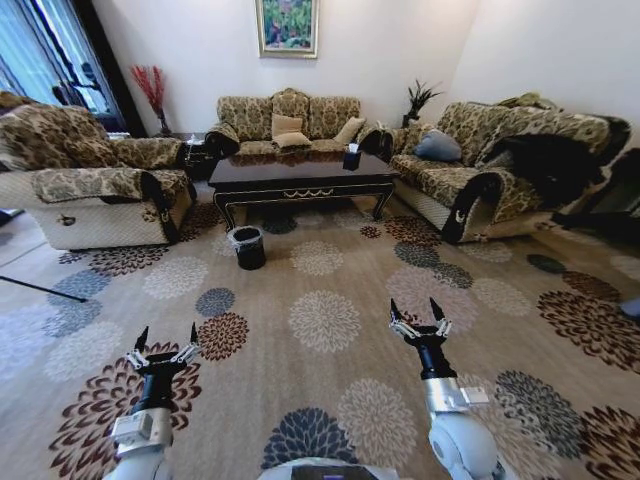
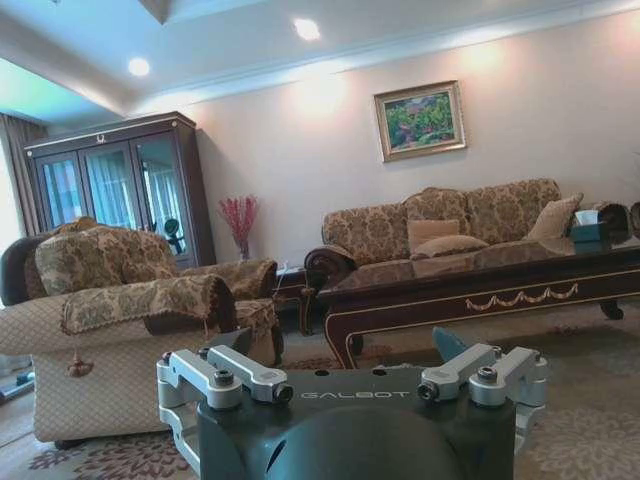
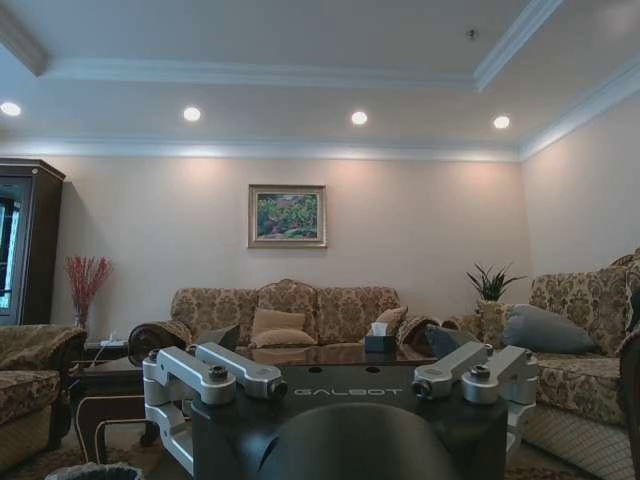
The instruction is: Move to the front of the table and pick up the trash from the floor, then place it into the trash bin.
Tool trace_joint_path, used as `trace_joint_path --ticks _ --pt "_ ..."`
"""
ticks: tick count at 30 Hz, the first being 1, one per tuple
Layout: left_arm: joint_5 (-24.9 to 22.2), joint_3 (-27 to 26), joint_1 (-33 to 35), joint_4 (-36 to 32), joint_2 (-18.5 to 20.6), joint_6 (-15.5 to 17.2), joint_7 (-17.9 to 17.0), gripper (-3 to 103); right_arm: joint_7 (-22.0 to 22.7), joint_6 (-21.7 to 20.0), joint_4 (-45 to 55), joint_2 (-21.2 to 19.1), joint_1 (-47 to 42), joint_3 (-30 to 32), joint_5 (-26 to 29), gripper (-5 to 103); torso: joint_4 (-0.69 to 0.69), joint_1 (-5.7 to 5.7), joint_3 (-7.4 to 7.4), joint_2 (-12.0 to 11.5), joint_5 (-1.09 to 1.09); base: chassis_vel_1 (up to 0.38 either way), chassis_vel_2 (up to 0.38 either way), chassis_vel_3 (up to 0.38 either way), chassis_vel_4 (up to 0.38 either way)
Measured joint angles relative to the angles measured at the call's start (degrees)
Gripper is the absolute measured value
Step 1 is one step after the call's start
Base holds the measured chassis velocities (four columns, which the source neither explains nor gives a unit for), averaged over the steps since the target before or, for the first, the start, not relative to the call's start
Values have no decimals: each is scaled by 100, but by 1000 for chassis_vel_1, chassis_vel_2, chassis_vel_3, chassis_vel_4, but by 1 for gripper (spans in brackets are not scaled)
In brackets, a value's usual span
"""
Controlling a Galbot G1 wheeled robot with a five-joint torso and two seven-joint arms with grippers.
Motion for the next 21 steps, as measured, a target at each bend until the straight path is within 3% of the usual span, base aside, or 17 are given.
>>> trace_joint_path --ticks 21 --pt "0 0 0 0 0 0 0 100 0 0 0 0 0 0 0 100 0 174 237 414 0 0 0 0 0"
